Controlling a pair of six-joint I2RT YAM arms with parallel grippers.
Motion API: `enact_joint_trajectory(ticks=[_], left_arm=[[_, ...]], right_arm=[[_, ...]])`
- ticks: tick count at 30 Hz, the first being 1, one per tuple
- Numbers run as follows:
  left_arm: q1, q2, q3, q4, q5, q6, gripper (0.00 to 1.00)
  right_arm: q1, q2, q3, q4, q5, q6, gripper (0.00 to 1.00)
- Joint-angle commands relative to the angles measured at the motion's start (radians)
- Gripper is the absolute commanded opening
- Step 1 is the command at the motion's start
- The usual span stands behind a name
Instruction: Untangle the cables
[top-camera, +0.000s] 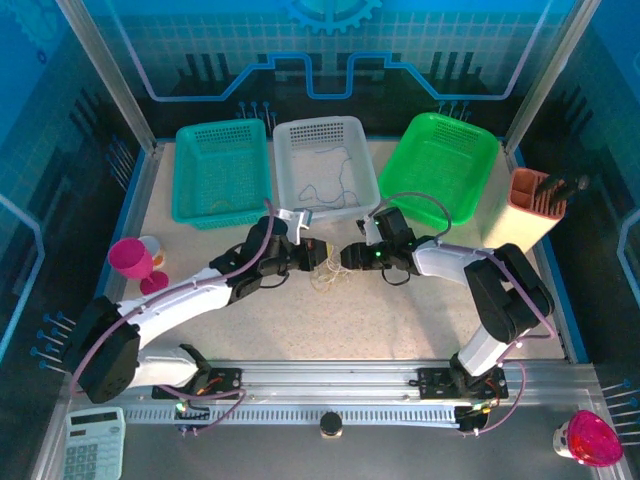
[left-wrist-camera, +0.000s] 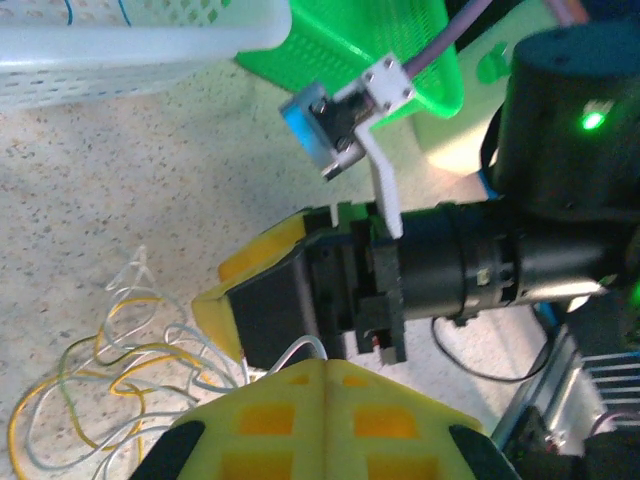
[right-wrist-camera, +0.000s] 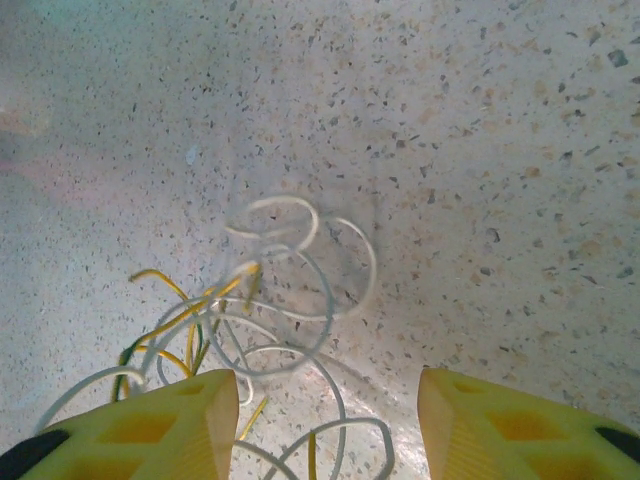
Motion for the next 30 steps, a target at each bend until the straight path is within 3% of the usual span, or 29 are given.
enact_joint_trajectory(ticks=[1, 15, 19, 24, 30], left_arm=[[0.008, -0.04, -0.026, 0.105, 0.01, -0.065, 0.0], [0.011, -0.041, -0.064, 0.129, -0.052, -0.042, 0.0], [0.011, -0.032, -0.052, 0.125, -0.048, -0.044, 0.0], [0.011, -0.015, -0.034, 0.119, -0.035, -0.047, 0.0], [0.012, 0.006, -0.005, 0.109, -0.019, -0.058, 0.0]], right_arm=[[0.002, -0.004, -0.02, 0.002, 0.013, 0.0, 0.51], [-0.062, -0.293, 0.024, -0.148, 0.007, -0.047, 0.53], [-0.017, -0.328, 0.027, -0.135, -0.045, -0.088, 0.53], [0.069, -0.347, 0.009, -0.096, -0.016, -0.154, 0.54], [0.117, -0.275, 0.011, -0.033, -0.013, -0.179, 0.55]])
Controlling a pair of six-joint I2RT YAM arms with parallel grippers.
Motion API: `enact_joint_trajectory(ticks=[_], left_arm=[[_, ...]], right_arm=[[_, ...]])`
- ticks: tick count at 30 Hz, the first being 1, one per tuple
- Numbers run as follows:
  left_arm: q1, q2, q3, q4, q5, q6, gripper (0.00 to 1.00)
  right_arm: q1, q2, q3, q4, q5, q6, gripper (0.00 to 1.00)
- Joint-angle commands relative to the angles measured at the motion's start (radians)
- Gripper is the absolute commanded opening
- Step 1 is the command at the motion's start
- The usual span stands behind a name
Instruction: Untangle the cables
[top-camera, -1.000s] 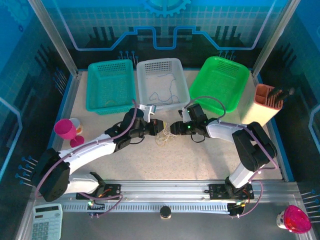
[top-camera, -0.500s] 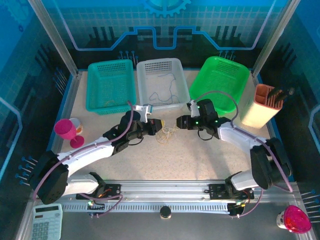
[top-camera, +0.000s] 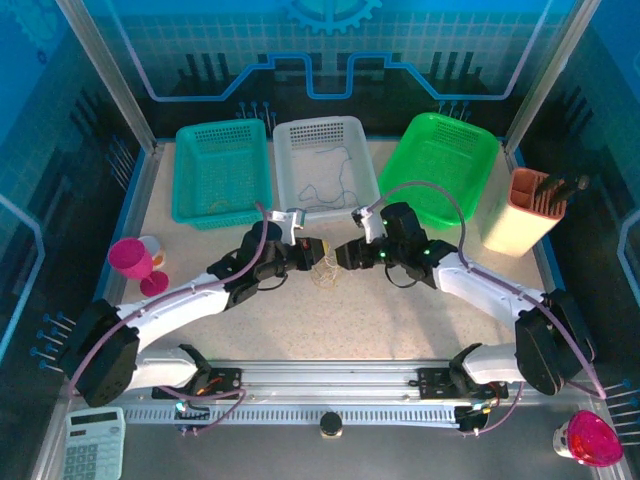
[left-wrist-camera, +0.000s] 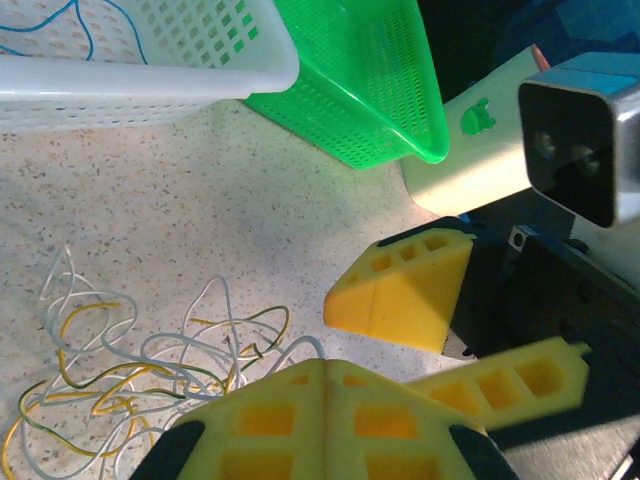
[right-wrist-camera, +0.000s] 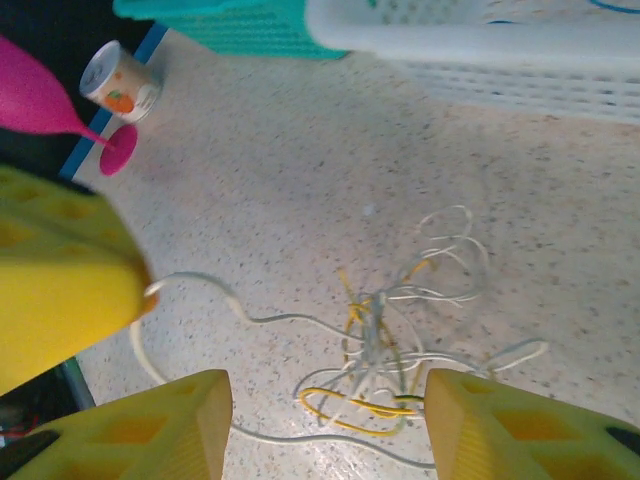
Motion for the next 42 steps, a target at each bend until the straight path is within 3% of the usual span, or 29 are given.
enact_joint_trajectory(ticks=[1, 13, 14, 19, 22, 24, 28, 30, 36, 42], left_arm=[[0.007, 0.019, 0.053, 0.013, 0.019, -0.009, 0.0], [0.01, 0.033, 0.08, 0.003, 0.02, -0.027, 0.0], [0.011, 0.031, 0.079, 0.008, 0.021, -0.03, 0.0], [0.018, 0.019, 0.074, 0.02, 0.025, -0.041, 0.0], [0.023, 0.003, 0.057, 0.01, 0.004, -0.038, 0.0], [0.032, -0.008, 0.035, 0.01, -0.009, -0.038, 0.13], [0.043, -0.035, -0.029, 0.02, -0.049, -0.038, 0.56], [0.048, -0.044, -0.063, 0.033, -0.057, -0.037, 0.67], [0.048, -0.065, -0.118, 0.041, -0.051, -0.027, 0.79], [0.043, -0.084, -0.139, 0.11, 0.004, -0.043, 0.81]], right_arm=[[0.027, 0.05, 0.007, 0.054, -0.011, -0.041, 0.55], [0.062, 0.128, -0.039, 0.091, 0.065, -0.06, 0.5], [0.062, 0.131, -0.039, 0.089, 0.065, -0.062, 0.47], [0.055, 0.134, -0.026, 0.058, 0.081, -0.068, 0.13], [0.034, 0.095, -0.008, 0.032, 0.08, -0.064, 0.0], [0.01, 0.061, 0.008, 0.016, 0.063, -0.054, 0.0], [-0.037, 0.015, 0.041, 0.006, 0.004, -0.024, 0.0], [-0.048, 0.011, 0.059, 0.003, -0.029, -0.011, 0.0], [-0.051, 0.009, 0.123, -0.003, -0.08, 0.03, 0.0], [-0.051, 0.01, 0.17, -0.024, -0.084, 0.077, 0.0]])
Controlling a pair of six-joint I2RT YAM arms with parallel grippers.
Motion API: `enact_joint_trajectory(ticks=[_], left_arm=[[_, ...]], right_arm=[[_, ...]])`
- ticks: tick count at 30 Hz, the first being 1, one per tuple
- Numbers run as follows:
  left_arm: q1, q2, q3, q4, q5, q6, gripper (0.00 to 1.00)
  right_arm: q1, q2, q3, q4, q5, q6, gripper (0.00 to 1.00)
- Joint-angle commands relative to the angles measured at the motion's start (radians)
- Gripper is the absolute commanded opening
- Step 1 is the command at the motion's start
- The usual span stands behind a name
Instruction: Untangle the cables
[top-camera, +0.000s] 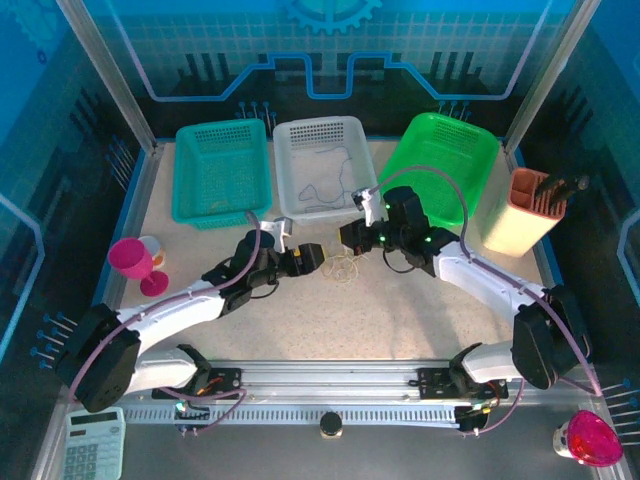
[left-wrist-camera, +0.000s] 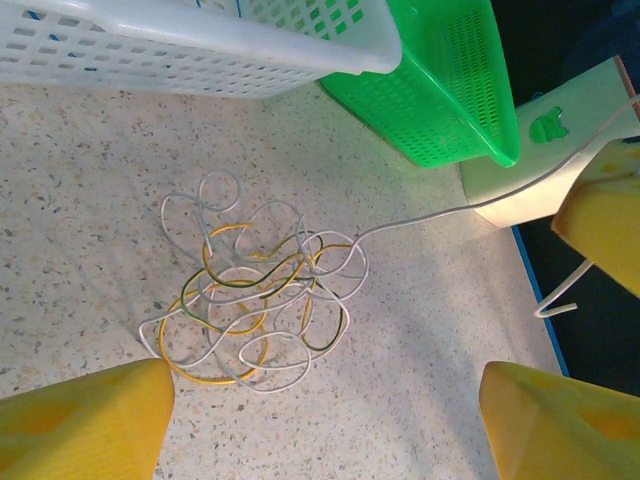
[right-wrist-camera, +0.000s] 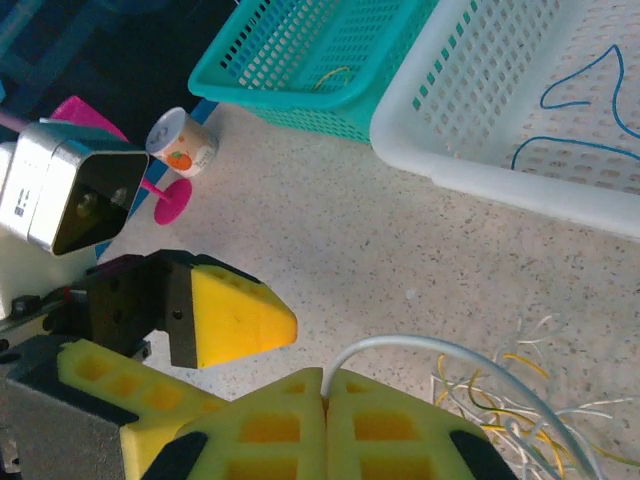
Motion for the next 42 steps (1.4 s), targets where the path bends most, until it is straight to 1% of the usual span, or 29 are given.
enact_joint_trajectory(ticks=[1, 7, 9, 12, 15, 18, 25, 33, 42], left_arm=[[0.003, -0.034, -0.024, 0.091, 0.041, -0.022, 0.82], [0.001, -0.041, -0.053, 0.166, 0.061, -0.084, 0.82], [0.0, -0.031, -0.047, 0.164, 0.075, -0.073, 0.82], [-0.002, -0.009, -0.035, 0.132, 0.062, -0.036, 0.82], [-0.002, 0.032, -0.014, 0.114, 0.04, 0.011, 0.81], [-0.003, 0.086, 0.018, 0.126, 0.042, 0.044, 0.81], [-0.007, 0.196, 0.117, 0.145, 0.007, 0.107, 0.82], [-0.02, 0.331, 0.215, 0.218, 0.057, 0.111, 0.81], [-0.042, 0.41, 0.241, 0.311, 0.085, 0.083, 0.81]], right_arm=[[-0.006, -0.012, 0.048, -0.028, -0.03, 0.037, 0.0], [-0.007, -0.045, 0.062, -0.033, -0.051, 0.053, 0.0], [-0.008, -0.061, 0.073, -0.038, -0.056, 0.059, 0.0], [-0.013, -0.082, 0.105, -0.048, -0.076, 0.073, 0.0], [-0.013, -0.093, 0.141, -0.065, -0.101, 0.086, 0.0], [-0.013, -0.102, 0.163, -0.078, -0.115, 0.1, 0.0], [-0.013, -0.127, 0.173, -0.098, -0.123, 0.111, 0.0], [-0.002, -0.121, 0.169, -0.104, -0.134, 0.116, 0.0], [0.014, -0.109, 0.173, -0.093, -0.145, 0.129, 0.0]])
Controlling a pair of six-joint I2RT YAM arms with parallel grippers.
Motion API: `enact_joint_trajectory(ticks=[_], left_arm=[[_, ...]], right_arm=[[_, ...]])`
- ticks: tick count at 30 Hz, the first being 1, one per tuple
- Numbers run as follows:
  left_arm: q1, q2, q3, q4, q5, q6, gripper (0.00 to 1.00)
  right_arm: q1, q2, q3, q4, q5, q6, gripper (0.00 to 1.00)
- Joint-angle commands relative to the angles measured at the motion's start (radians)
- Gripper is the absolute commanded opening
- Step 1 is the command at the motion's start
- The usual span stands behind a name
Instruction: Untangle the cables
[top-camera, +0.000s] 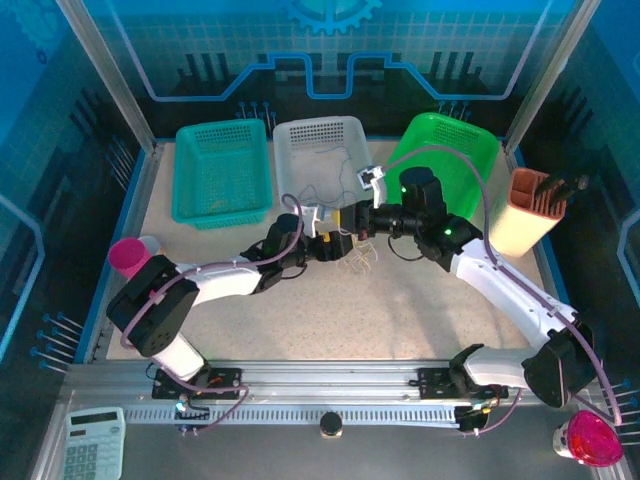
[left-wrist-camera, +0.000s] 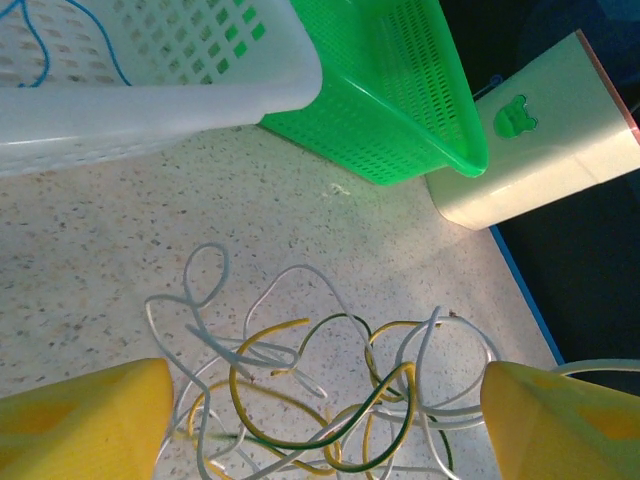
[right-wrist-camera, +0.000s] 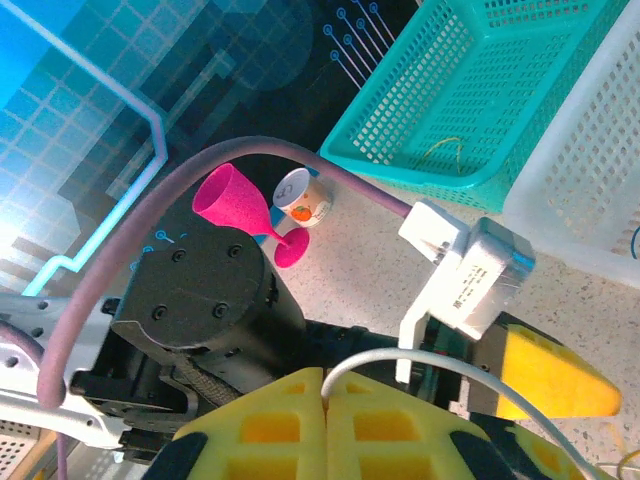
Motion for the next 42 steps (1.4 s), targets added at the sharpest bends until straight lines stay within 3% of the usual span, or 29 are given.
enact_joint_trajectory(ticks=[1, 17, 29, 32, 39, 42], left_arm=[[-0.01, 0.014, 0.034, 0.074, 0.032, 0.001, 0.81], [-0.024, -0.106, -0.092, 0.102, -0.002, -0.002, 0.83], [-0.025, -0.048, -0.019, 0.081, -0.031, 0.026, 0.83], [-0.024, -0.015, 0.013, 0.079, -0.034, 0.031, 0.74], [-0.025, 0.041, -0.007, 0.122, -0.031, 0.014, 0.31], [-0.024, 0.056, -0.049, 0.142, -0.039, 0.002, 0.28]], right_arm=[[0.012, -0.001, 0.026, -0.001, -0.015, 0.008, 0.0], [0.011, 0.025, 0.007, 0.025, -0.001, 0.012, 0.0], [0.037, 0.017, 0.045, 0.02, -0.042, 0.023, 0.0], [0.047, 0.016, 0.06, 0.015, -0.054, 0.026, 0.0], [0.036, 0.027, 0.127, 0.031, -0.078, 0.046, 0.0], [0.005, 0.046, 0.172, 0.092, -0.124, 0.106, 0.0]])
